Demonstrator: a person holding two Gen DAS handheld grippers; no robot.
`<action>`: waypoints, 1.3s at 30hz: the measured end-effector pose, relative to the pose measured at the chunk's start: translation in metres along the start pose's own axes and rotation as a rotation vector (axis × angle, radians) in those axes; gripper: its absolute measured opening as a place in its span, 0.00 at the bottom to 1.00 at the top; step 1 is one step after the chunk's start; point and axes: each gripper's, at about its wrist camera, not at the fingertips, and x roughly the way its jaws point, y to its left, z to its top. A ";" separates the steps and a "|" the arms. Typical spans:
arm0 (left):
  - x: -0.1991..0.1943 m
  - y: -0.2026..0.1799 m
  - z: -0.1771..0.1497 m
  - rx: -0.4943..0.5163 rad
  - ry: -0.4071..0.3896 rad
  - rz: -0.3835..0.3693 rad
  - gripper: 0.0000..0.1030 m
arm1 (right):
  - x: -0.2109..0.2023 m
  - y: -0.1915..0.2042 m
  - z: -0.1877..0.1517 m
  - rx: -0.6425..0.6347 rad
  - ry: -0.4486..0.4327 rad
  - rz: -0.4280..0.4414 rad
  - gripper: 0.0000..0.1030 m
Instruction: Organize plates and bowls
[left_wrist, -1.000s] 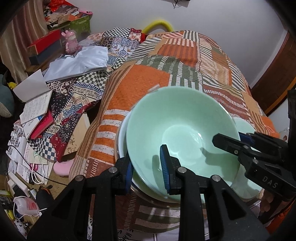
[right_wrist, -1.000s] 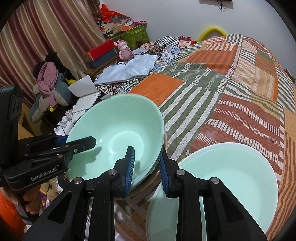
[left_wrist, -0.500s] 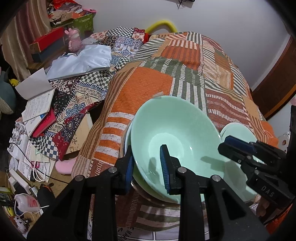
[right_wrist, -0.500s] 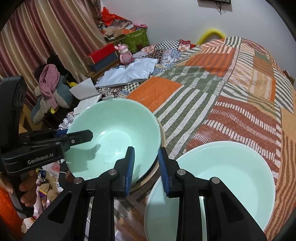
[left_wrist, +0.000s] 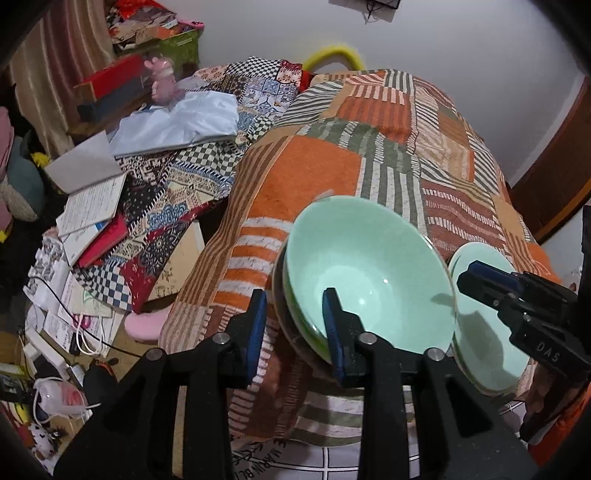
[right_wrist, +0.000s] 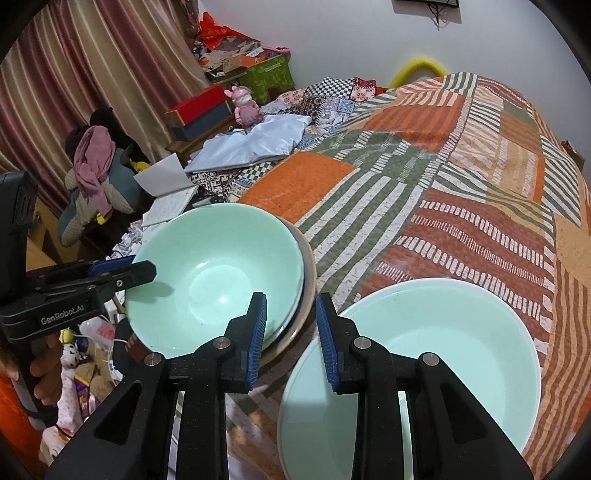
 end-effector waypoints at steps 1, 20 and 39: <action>0.001 0.000 -0.002 0.002 0.002 0.001 0.34 | 0.002 -0.001 0.000 0.003 0.005 0.000 0.24; 0.042 0.008 -0.016 -0.077 0.113 -0.089 0.51 | 0.025 0.006 -0.004 0.010 0.080 0.040 0.29; 0.039 -0.005 -0.011 -0.069 0.098 -0.067 0.43 | 0.035 0.008 0.001 0.032 0.102 0.023 0.31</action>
